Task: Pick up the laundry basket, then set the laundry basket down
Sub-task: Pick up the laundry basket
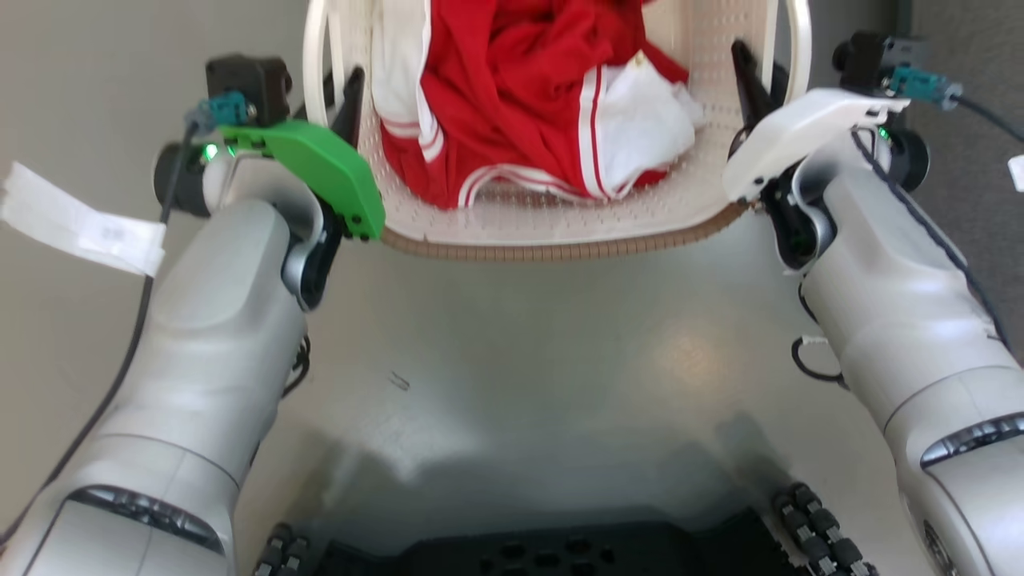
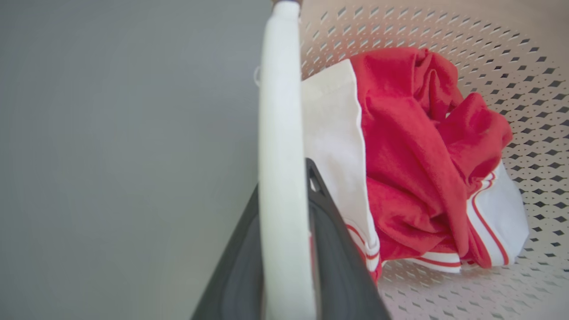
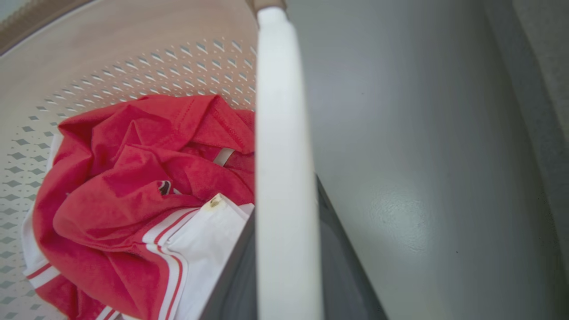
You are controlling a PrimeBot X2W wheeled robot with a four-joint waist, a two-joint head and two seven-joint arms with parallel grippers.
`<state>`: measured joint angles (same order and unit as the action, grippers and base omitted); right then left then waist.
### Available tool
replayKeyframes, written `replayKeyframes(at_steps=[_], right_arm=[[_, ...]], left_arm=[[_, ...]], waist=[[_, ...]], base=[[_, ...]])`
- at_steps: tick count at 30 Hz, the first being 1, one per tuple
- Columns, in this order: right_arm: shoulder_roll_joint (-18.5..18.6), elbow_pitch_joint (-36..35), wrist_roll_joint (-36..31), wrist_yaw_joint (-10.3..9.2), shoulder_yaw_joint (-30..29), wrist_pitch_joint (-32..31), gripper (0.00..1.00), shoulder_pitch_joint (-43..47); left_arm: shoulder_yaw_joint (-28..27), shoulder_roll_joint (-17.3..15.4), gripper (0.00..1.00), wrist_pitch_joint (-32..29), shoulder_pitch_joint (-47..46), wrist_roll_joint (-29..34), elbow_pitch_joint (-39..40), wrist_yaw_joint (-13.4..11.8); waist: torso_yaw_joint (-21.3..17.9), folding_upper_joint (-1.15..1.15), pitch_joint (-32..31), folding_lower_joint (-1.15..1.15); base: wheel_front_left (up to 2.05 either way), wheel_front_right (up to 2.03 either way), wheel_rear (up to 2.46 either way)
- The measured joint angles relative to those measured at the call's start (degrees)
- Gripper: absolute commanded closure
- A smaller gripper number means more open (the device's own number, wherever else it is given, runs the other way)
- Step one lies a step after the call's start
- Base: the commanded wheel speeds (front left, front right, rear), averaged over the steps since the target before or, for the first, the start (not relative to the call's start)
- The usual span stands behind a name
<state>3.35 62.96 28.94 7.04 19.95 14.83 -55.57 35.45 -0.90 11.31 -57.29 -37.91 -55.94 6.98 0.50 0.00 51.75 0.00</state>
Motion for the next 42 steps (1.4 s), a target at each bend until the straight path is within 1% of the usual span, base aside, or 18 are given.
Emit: replayKeyframes(at_steps=[8,17,23,26,28,42], right_arm=[[-0.1,1.65,1.9,0.0,2.8,-1.16,1.0,2.56],[-0.32,1.92,5.01,-0.02,6.46,-3.75,1.0,6.12],[-0.56,1.6,7.89,-0.11,9.16,-6.42,1.0,9.55],[-0.53,1.43,9.65,-0.16,10.34,-7.71,1.0,11.06],[-0.54,1.27,10.53,-0.56,10.96,-8.47,1.0,11.95],[-0.42,0.98,15.55,-0.67,15.8,-14.6,1.0,18.86]], left_arm=[[2.24,0.01,1.0,-1.11,3.43,-3.15,-1.18,-0.01],[3.86,0.23,1.0,-2.98,6.53,-4.87,-4.05,0.0],[4.91,0.49,1.0,-4.79,9.24,-6.16,-6.44,0.07],[5.38,0.52,1.0,-5.82,10.69,-7.35,-6.72,0.08],[5.57,0.52,1.0,-6.44,11.4,-7.84,-6.77,0.09],[8.01,0.53,1.0,-11.45,18.64,-11.95,-7.89,0.09]], waist=[[0.15,0.0,-5.95,0.0],[0.0,0.0,-13.15,0.0],[-0.51,0.0,-18.04,0.0],[-0.86,0.0,-20.5,0.0],[-1.12,0.0,-22.15,-0.01],[-2.49,0.0,-33.75,-0.01]], base=[[0.0,0.0,0.0],[0.0,0.0,0.0],[0.0,0.0,0.0],[0.0,0.0,0.0],[0.0,0.0,0.0],[0.0,0.0,0.0]])
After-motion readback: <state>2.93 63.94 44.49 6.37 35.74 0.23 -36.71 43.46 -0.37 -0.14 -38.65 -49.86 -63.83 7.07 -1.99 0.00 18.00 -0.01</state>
